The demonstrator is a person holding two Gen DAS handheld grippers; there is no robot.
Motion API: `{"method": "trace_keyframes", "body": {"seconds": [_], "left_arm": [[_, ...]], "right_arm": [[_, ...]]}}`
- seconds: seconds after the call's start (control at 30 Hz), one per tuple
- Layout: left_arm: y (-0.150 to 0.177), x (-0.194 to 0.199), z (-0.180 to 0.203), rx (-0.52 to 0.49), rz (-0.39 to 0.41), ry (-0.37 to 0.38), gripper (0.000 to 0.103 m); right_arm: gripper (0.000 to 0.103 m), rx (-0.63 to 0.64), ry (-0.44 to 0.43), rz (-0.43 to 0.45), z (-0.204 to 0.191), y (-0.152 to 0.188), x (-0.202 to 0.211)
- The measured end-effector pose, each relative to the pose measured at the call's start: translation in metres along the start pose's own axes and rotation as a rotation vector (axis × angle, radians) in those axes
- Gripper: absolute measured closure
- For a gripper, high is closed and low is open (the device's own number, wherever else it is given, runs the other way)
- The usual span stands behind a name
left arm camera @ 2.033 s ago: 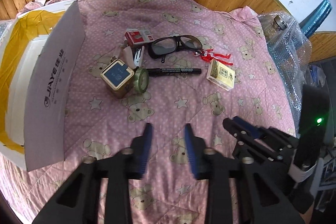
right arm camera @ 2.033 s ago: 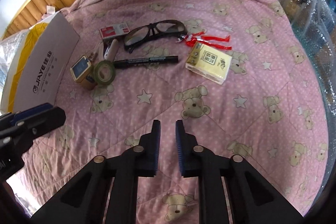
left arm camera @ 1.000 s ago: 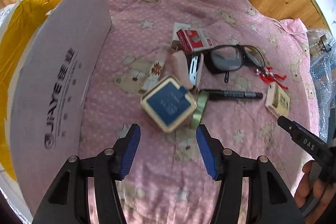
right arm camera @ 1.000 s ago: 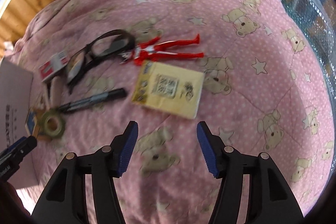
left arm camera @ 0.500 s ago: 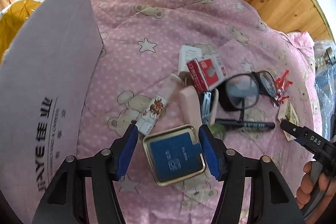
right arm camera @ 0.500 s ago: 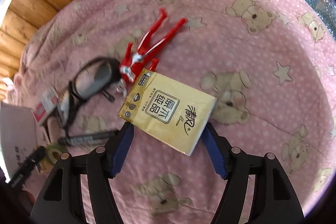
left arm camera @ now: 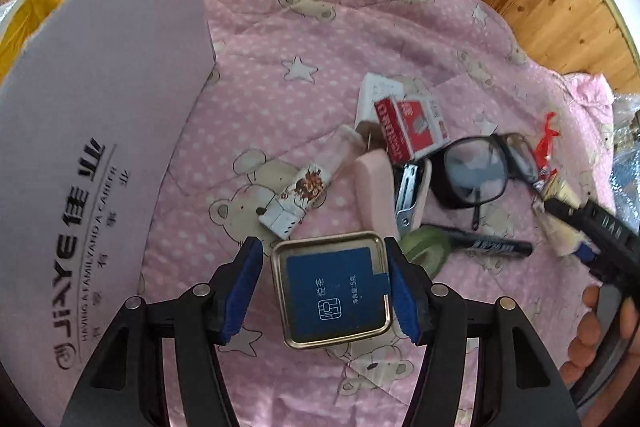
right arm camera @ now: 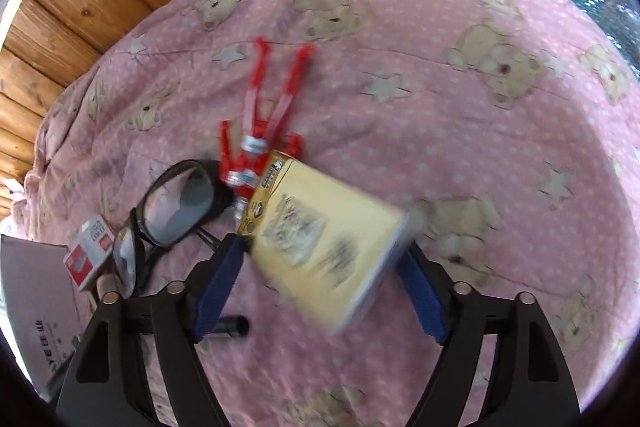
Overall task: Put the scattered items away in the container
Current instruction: 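Grasp the blue-lidded tin with the left gripper while the right grasps the yellow tissue pack, then carry the tin and tissue pack over the white box with both grippers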
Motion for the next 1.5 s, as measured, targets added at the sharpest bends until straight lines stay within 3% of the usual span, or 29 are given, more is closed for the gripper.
{"method": "trace_keyframes", "body": {"seconds": [0.13, 0.27, 0.37, 0.53, 0.67, 0.83, 0.97, 1.27, 1.5], "left_arm": [[0.003, -0.005, -0.004, 0.018, -0.014, 0.036, 0.047], [0.006, 0.002, -0.008, 0.016, 0.009, 0.054, 0.05], [0.009, 0.009, -0.011, 0.028, 0.018, 0.06, 0.051], [0.012, 0.025, -0.01, 0.025, 0.045, 0.073, 0.051], [0.012, 0.036, -0.008, 0.013, 0.064, 0.078, 0.051], [0.017, 0.04, -0.005, 0.003, 0.058, 0.082, 0.051], [0.019, 0.035, -0.003, 0.004, 0.045, 0.075, 0.051], [0.021, 0.057, 0.0, -0.001, 0.082, 0.113, 0.051], [0.024, 0.084, 0.004, -0.007, 0.11, 0.129, 0.051]], "right_arm": [[0.021, 0.004, 0.003, -0.004, -0.007, -0.005, -0.001], [0.049, -0.027, -0.057, 0.009, -0.001, -0.009, 0.011], [0.062, -0.009, -0.065, 0.001, -0.002, -0.005, 0.012], [0.074, 0.022, -0.08, -0.013, -0.003, 0.0, 0.012], [0.075, 0.047, -0.092, -0.024, -0.004, 0.005, 0.012], [0.06, 0.077, -0.107, -0.037, -0.006, 0.01, 0.012], [0.079, 0.096, -0.139, -0.04, -0.01, 0.013, 0.015], [0.079, 0.145, -0.176, -0.01, -0.008, 0.036, 0.058], [0.079, 0.209, -0.205, -0.029, -0.032, 0.071, 0.081]]}}
Point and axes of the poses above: each gripper's, at about its wrist camera, not at the fingertips, and x roughly against the way its jaws point, z to its right, y to its underside, the point moved 3 cm from there along -x, roughly the way its jaws point, and after that the axes turned 8 degrees about -x, right-handed, at the moved point
